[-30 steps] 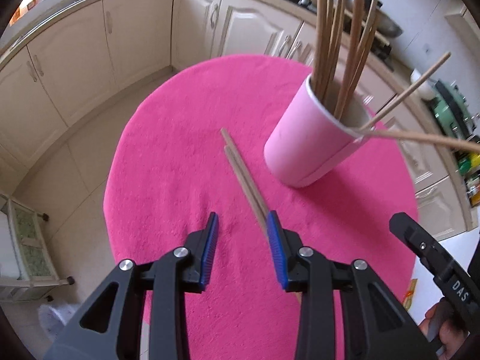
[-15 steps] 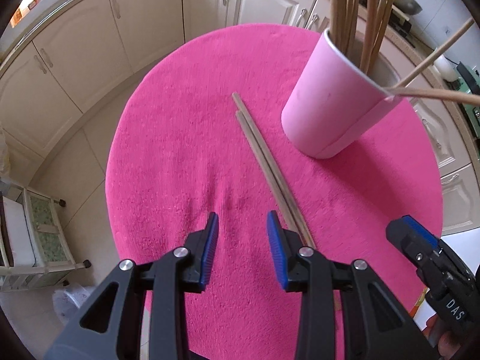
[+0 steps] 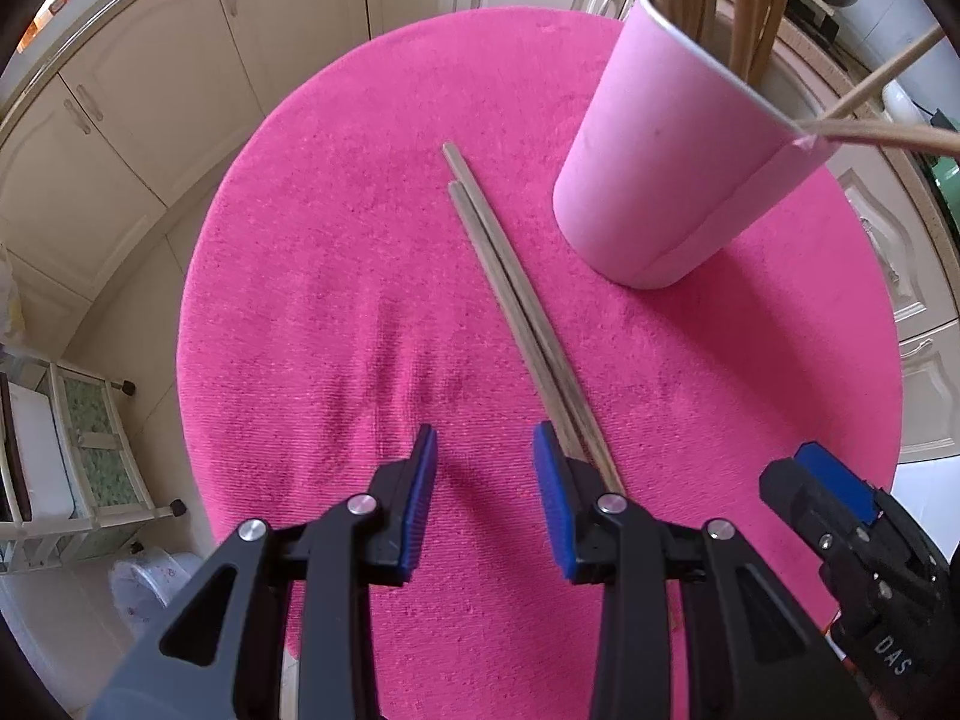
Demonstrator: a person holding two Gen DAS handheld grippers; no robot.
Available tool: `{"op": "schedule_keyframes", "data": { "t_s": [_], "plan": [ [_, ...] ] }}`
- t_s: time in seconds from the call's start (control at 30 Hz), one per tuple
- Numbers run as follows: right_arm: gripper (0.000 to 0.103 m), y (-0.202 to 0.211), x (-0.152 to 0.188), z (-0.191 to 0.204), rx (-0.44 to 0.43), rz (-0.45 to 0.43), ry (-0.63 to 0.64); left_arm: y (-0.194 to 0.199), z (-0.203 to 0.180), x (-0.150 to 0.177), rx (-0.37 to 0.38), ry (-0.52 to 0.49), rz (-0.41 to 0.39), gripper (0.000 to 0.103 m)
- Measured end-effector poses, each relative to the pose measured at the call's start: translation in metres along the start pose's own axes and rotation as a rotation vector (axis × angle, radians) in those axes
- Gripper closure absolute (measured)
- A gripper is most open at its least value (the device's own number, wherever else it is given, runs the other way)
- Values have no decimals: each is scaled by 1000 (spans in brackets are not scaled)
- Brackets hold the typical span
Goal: Organize utensils
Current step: 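Close the left gripper on one chopstick while the right gripper grasps the other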
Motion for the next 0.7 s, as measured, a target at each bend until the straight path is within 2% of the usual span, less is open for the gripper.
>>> {"op": "schedule_keyframes", "data": {
  "t_s": [0.37,0.47,0.7],
  "plan": [
    [45,-2,2,-8,-20,17,-8,-9,-25,-2,-73,-27,1,69],
    [45,-3,1,-9,-26,18,-7,-3,-29,-5,-23,19,12,69],
    [45,-4,1,-13,-36,23,-7,-4,-40,-9,-24,9,2,69]
  ]
}}
Point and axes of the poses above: each gripper's, at about its wrist camera, not at the fingertips, and y roughly against the way its jaws point, z to its left, x to its underside, the point moved 5 cm from there along -y, roughly the way its jaws point, and after that the axes turned 15 degrees about y, right-handed, at the moved point
